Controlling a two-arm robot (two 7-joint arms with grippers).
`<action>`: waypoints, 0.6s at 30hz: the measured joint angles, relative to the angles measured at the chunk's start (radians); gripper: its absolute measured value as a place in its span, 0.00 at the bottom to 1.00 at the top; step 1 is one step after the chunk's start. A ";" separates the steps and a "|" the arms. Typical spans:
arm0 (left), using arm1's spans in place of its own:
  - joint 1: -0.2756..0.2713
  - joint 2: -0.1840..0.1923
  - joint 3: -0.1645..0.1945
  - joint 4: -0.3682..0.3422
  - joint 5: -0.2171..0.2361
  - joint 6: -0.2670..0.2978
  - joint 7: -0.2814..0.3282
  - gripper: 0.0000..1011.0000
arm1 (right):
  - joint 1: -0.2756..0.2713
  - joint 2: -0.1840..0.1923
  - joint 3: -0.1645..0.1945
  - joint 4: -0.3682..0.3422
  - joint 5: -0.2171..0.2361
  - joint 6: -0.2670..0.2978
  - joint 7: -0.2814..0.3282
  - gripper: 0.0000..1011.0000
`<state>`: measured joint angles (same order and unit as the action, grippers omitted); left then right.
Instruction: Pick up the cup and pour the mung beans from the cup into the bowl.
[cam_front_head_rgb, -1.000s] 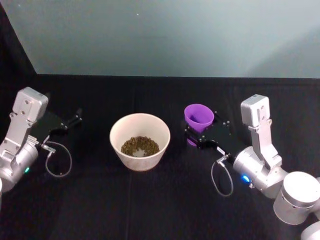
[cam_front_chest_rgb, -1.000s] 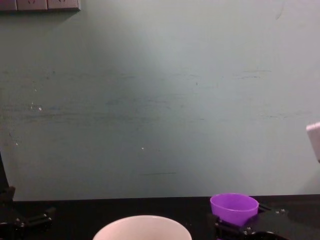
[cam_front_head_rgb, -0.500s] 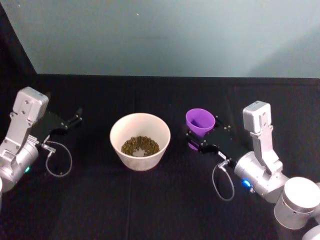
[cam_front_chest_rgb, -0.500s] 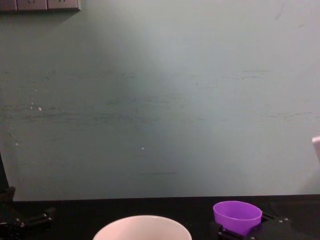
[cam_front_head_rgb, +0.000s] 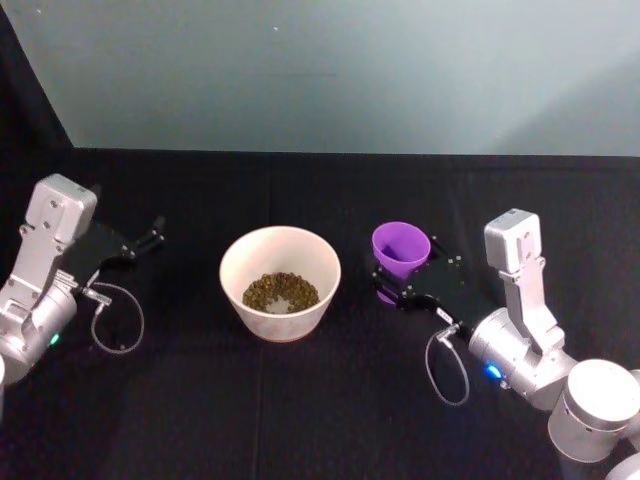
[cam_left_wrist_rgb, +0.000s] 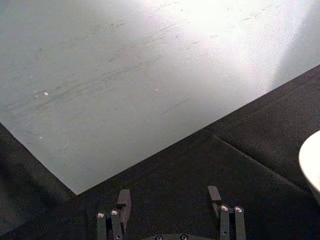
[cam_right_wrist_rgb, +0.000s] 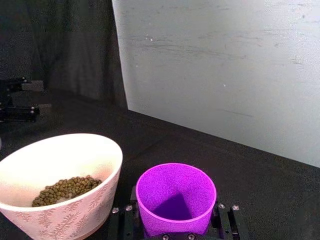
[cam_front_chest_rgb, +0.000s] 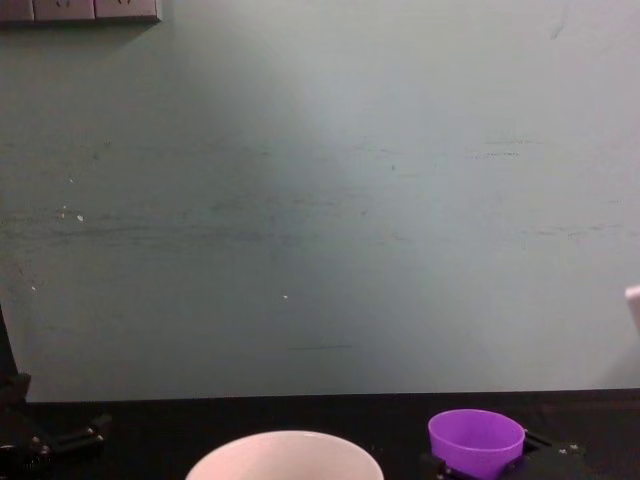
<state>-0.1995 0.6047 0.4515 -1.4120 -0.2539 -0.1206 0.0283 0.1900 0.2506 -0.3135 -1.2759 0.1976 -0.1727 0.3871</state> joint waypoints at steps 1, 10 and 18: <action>0.000 0.000 0.000 0.000 0.000 0.000 0.000 0.99 | 0.000 0.000 -0.001 0.001 0.001 -0.002 0.000 0.76; 0.000 0.000 0.000 0.000 0.000 0.000 0.000 0.99 | 0.003 0.002 -0.005 0.004 0.010 -0.004 0.001 0.99; 0.000 0.000 0.000 0.000 0.000 0.000 0.000 0.99 | -0.004 0.009 -0.009 -0.025 0.005 -0.005 -0.003 0.99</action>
<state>-0.1995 0.6047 0.4514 -1.4120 -0.2539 -0.1206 0.0283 0.1862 0.2597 -0.3227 -1.3008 0.2027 -0.1777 0.3843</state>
